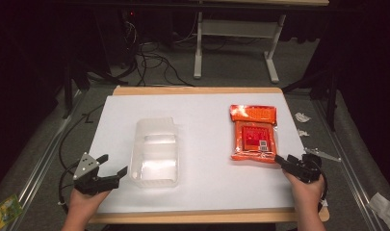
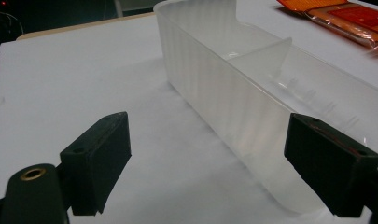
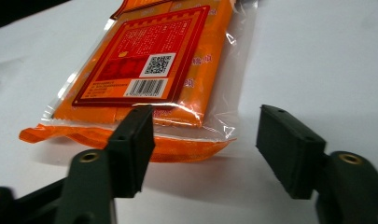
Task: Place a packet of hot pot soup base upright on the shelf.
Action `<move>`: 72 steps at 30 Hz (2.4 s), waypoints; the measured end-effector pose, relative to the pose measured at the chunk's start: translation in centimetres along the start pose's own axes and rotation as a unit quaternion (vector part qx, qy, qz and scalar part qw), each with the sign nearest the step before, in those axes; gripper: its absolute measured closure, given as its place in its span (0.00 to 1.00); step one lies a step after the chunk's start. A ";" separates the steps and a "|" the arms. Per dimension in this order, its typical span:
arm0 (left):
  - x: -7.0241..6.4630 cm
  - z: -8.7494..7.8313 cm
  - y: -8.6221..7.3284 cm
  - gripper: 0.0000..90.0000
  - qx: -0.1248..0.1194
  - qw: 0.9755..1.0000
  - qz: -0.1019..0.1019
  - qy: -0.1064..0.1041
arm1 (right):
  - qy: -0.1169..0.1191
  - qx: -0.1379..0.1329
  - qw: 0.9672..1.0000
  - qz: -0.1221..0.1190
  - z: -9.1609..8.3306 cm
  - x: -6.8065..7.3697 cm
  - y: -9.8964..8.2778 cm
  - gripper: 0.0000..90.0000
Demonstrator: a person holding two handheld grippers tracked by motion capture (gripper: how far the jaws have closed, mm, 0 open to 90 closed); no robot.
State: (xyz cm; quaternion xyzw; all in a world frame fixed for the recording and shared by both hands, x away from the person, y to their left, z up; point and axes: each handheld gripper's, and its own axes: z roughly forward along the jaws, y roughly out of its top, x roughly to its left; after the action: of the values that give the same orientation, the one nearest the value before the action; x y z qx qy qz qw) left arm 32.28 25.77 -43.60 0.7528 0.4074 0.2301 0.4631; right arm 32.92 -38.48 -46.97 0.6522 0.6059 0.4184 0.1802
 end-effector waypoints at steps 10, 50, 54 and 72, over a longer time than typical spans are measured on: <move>-0.1 0.1 0.0 0.17 0.005 1.000 0.006 -0.001 | 0.022 0.025 0.999 0.038 0.6 -0.8 -0.4 0.64; -0.2 -0.1 -0.1 0.17 0.010 1.000 0.022 0.012 | 0.019 0.051 0.998 -0.010 0.9 3.0 -1.8 0.91; -0.3 -0.1 -0.1 0.17 0.010 1.000 0.022 0.014 | 0.019 0.054 0.998 -0.033 0.7 3.4 -1.8 0.94; -0.2 0.0 0.0 0.17 0.005 1.000 0.021 0.010 | 0.102 0.101 0.979 -0.146 -1.7 11.2 -5.7 0.96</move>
State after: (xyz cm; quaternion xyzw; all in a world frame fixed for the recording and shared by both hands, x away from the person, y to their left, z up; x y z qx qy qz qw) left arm 32.15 25.61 -43.58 0.7611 0.3976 0.2449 0.4502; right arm 27.02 -27.30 -46.52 0.5255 0.7492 0.3879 0.1098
